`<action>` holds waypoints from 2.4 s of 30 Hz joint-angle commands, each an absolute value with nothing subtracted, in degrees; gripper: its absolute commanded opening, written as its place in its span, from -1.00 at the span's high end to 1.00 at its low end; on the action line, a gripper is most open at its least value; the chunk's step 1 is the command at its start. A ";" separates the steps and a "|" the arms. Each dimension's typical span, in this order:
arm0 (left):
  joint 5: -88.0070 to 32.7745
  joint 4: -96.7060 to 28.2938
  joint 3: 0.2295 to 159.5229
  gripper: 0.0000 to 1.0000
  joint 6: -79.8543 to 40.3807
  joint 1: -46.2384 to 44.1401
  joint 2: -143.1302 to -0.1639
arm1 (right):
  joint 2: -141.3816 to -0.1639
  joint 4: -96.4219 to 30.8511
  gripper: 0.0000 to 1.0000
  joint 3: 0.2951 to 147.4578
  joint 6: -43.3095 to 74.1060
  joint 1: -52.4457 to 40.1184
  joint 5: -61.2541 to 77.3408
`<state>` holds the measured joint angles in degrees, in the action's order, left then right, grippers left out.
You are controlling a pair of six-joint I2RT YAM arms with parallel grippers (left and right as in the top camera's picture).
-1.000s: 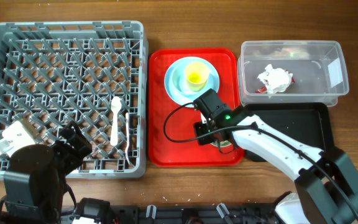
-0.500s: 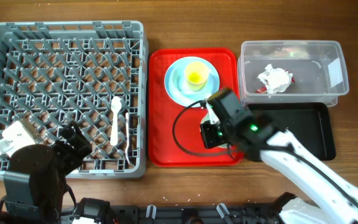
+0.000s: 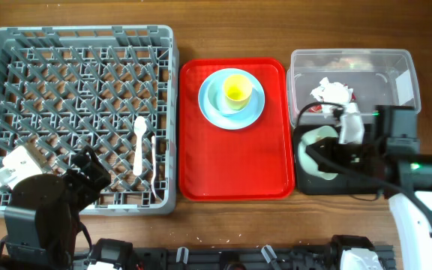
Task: Sort waste into correct bins and load items into the dishwasher rack
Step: 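Carry the green bowl over the black tray and tip the rice out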
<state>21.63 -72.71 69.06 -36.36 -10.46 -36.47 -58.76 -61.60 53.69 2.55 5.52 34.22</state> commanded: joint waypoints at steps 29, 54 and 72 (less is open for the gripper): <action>22.59 -72.55 69.30 -1.00 -36.86 -10.22 -36.34 | -86.06 -68.49 0.92 41.50 -34.33 49.52 85.93; 22.59 -72.55 69.30 -1.00 -36.88 -10.22 -36.34 | -86.04 -72.55 0.92 39.88 -26.92 49.52 90.52; 22.59 -72.55 69.30 -1.00 -36.86 -10.22 -36.34 | -82.21 -73.19 0.91 40.45 -25.28 48.49 74.63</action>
<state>21.63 -72.71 69.06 -36.36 -10.46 -36.47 -85.25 -72.55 40.10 -25.52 49.28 78.46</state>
